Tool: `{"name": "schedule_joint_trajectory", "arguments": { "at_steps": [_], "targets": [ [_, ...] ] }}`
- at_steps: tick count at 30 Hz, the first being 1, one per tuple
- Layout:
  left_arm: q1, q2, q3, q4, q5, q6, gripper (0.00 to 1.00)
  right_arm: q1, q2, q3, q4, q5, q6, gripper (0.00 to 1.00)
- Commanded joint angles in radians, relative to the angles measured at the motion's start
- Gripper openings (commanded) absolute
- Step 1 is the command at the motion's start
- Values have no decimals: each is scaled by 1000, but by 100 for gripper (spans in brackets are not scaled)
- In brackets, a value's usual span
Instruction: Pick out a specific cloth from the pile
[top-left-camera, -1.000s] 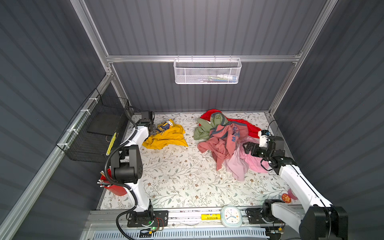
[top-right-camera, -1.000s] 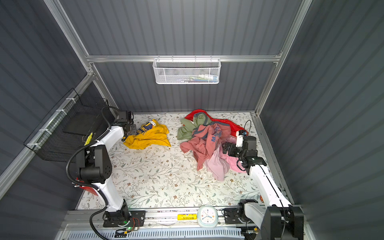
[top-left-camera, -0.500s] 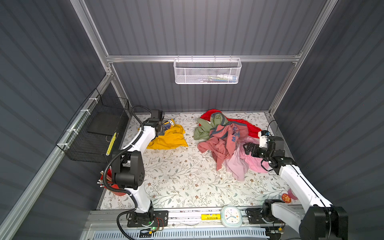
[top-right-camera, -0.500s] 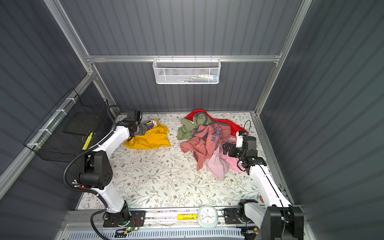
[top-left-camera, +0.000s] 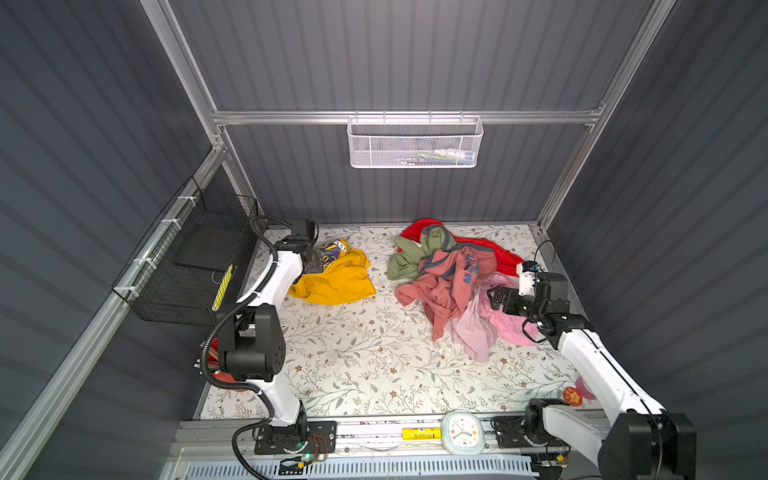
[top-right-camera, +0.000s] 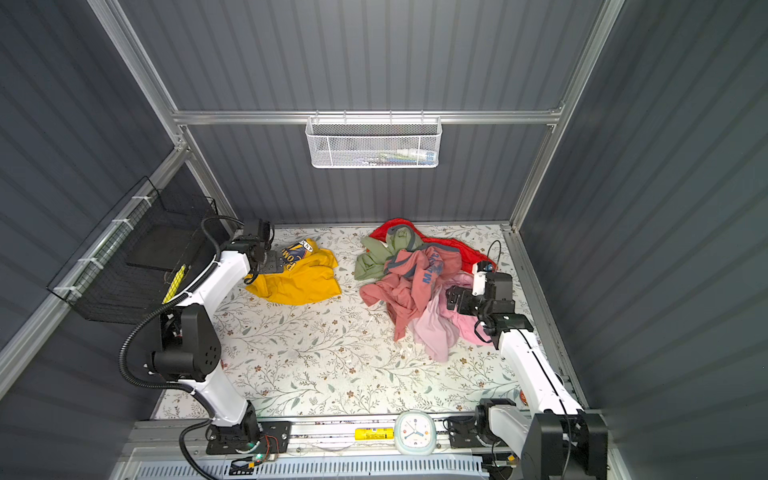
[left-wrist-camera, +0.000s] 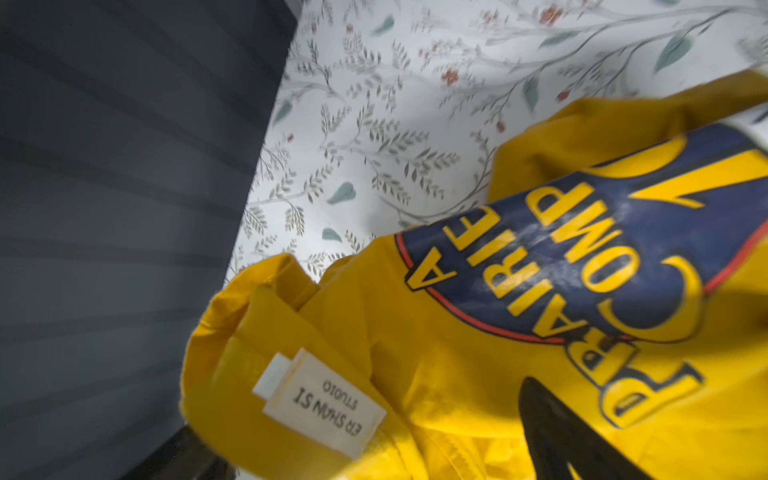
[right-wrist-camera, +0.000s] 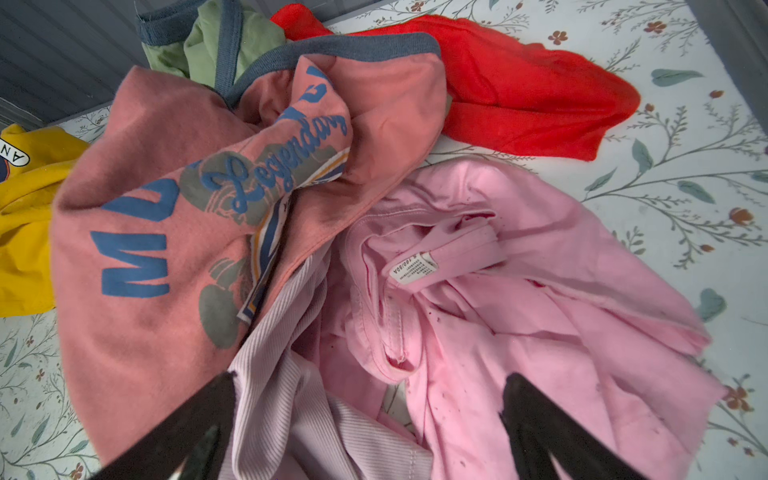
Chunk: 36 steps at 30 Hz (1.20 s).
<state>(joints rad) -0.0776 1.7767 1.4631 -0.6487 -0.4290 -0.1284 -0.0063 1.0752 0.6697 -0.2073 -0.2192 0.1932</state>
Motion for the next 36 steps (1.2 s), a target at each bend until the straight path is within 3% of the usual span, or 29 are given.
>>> {"name": "schedule_joint_trajectory", "arguments": {
  "at_steps": [1,15,24,30,36],
  "targets": [
    [10,58,-17,-90,57,-20,100,5,-15,28,-15,1,-17,99],
    [21,66,-160,-138,352,-34,100,5,-20,27,-17,-10,-21,99],
    [6,-136,-302,-138,273,-122,100,5,-23,28,-19,-9,-22,99],
    [-136,-234,-285,-169,90,-152,100,5,-11,31,-13,-16,-23,99],
    [-168,-222,-202,-80,86,-14,100,5,-6,30,-12,-12,-31,99]
  ]
}}
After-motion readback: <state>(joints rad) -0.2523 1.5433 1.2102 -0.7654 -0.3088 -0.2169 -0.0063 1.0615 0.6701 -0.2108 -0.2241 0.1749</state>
